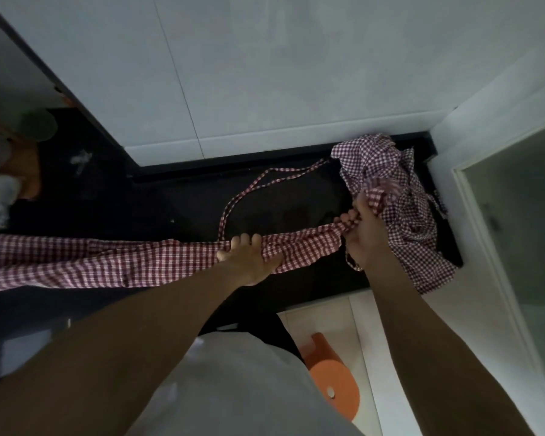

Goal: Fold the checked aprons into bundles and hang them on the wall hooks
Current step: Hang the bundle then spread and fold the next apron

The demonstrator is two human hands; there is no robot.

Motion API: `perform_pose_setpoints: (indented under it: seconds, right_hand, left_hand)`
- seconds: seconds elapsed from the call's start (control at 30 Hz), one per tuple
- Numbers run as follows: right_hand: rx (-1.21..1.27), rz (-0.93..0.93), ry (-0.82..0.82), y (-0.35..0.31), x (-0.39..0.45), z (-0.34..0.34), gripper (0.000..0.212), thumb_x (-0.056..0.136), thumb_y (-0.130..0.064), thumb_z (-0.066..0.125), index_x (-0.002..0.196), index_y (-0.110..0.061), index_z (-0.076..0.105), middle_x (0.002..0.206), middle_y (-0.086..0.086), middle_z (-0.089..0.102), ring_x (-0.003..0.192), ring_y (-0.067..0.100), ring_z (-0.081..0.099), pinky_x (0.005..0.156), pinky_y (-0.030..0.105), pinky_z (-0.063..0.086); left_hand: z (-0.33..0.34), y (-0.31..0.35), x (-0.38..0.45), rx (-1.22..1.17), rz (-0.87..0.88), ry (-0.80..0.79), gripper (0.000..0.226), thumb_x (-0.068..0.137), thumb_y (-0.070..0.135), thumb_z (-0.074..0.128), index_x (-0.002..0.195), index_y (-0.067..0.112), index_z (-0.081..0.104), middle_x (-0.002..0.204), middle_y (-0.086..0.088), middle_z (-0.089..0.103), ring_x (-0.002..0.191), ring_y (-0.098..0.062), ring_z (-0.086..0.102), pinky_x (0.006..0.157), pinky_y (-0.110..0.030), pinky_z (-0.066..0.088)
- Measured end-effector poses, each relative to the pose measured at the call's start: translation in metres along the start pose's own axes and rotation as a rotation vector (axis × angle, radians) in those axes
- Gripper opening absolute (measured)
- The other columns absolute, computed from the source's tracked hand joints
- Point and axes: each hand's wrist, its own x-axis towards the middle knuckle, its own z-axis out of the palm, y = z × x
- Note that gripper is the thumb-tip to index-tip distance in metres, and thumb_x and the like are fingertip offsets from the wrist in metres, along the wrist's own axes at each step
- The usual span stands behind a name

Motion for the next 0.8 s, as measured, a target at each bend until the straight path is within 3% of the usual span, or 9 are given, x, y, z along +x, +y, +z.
perform_pose_setpoints:
  seconds: [0.2, 0.27, 0.3, 0.37, 0.4, 0.47, 0.57, 0.67, 0.8]
  right_hand:
    - [-0.076, -0.082, 0.079, -0.003, -0.005, -0.018, 0.028, 0.102, -0.035, 0.053, 0.08, -0.018, 0.059, 0.064, -0.005, 0.05, 0.057, 0.01, 0.047, 0.066, 0.029, 0.044]
    - [-0.402, -0.334, 0.078, 0.001, -0.012, -0.014, 0.022, 0.103, -0.03, 0.052, 0.089, -0.017, 0.062, 0.065, -0.008, 0.053, 0.059, 0.007, 0.047, 0.063, 0.028, 0.04]
    - [-0.711, -0.563, 0.061, 0.005, -0.015, -0.013, 0.021, 0.104, -0.029, 0.049, 0.094, -0.017, 0.064, 0.068, -0.009, 0.057, 0.062, 0.003, 0.048, 0.066, 0.025, 0.04]
    - [-1.148, -1.0, -0.166, 0.019, -0.026, -0.004, 0.027, 0.103, -0.022, 0.046, 0.104, -0.008, 0.068, 0.087, 0.001, 0.069, 0.079, 0.001, 0.054, 0.076, 0.02, 0.042]
    - [-1.265, -1.049, -0.33, 0.029, -0.03, 0.002, 0.025, 0.1, -0.018, 0.048, 0.107, -0.005, 0.068, 0.095, 0.007, 0.07, 0.086, 0.001, 0.056, 0.078, 0.021, 0.045]
    - [-1.416, -0.943, -0.481, 0.045, -0.038, 0.012, 0.029, 0.089, -0.021, 0.049, 0.106, -0.005, 0.066, 0.098, 0.008, 0.07, 0.088, 0.016, 0.063, 0.078, 0.032, 0.047]
    - [-1.718, -1.007, -0.413, 0.074, -0.039, 0.016, 0.027, 0.076, -0.022, 0.06, 0.099, -0.009, 0.066, 0.091, 0.007, 0.068, 0.084, 0.027, 0.066, 0.08, 0.038, 0.048]
    - [-1.901, -0.915, -0.412, 0.099, -0.039, 0.023, 0.035, 0.073, -0.023, 0.076, 0.104, -0.009, 0.066, 0.097, 0.009, 0.07, 0.093, 0.029, 0.067, 0.093, 0.046, 0.05]
    - [-2.039, -0.8, -0.361, 0.119, -0.04, 0.027, 0.043, 0.076, -0.025, 0.074, 0.114, -0.009, 0.062, 0.106, 0.009, 0.067, 0.101, 0.028, 0.063, 0.099, 0.046, 0.046]
  left_hand:
    - [-0.004, 0.005, 0.005, 0.009, -0.036, -0.02, 0.087, 0.09, 0.076, 0.034, 0.154, 0.021, 0.015, 0.158, -0.009, 0.02, 0.144, -0.033, 0.021, 0.11, -0.064, 0.025]
    - [-0.002, 0.007, 0.006, -0.001, -0.047, -0.015, 0.087, 0.089, 0.075, 0.037, 0.154, 0.021, 0.015, 0.157, -0.009, 0.02, 0.144, -0.033, 0.022, 0.109, -0.064, 0.026]
    - [-0.001, 0.009, 0.006, 0.006, -0.048, -0.005, 0.087, 0.089, 0.075, 0.038, 0.153, 0.021, 0.016, 0.157, -0.009, 0.021, 0.143, -0.033, 0.022, 0.109, -0.063, 0.026]
    - [-0.001, 0.011, 0.005, 0.021, -0.053, 0.019, 0.088, 0.088, 0.075, 0.041, 0.153, 0.021, 0.016, 0.156, -0.009, 0.022, 0.142, -0.033, 0.023, 0.108, -0.062, 0.027]
    - [0.0, 0.01, 0.009, 0.022, -0.06, 0.006, 0.091, 0.086, 0.077, 0.042, 0.153, 0.02, 0.017, 0.156, -0.009, 0.022, 0.142, -0.034, 0.023, 0.108, -0.063, 0.027]
    - [0.002, 0.003, 0.026, -0.004, -0.057, -0.035, 0.101, 0.077, 0.084, 0.044, 0.151, 0.021, 0.021, 0.153, -0.009, 0.029, 0.139, -0.035, 0.03, 0.109, -0.061, 0.028]
    - [0.031, -0.041, 0.091, -0.107, -0.055, -0.036, 0.079, 0.07, 0.073, 0.061, 0.133, 0.03, 0.039, 0.135, -0.004, 0.053, 0.113, -0.027, 0.053, 0.094, -0.044, 0.045]
    - [0.003, -0.042, 0.054, -0.205, 0.006, -0.079, 0.068, 0.069, 0.067, 0.073, 0.122, 0.033, 0.045, 0.109, 0.012, 0.056, 0.092, -0.012, 0.052, 0.081, -0.031, 0.042]
    - [-0.022, -0.026, 0.015, -0.383, 0.069, -0.15, 0.069, 0.079, 0.057, 0.075, 0.133, 0.024, 0.047, 0.12, 0.006, 0.054, 0.106, -0.016, 0.054, 0.089, -0.029, 0.04]
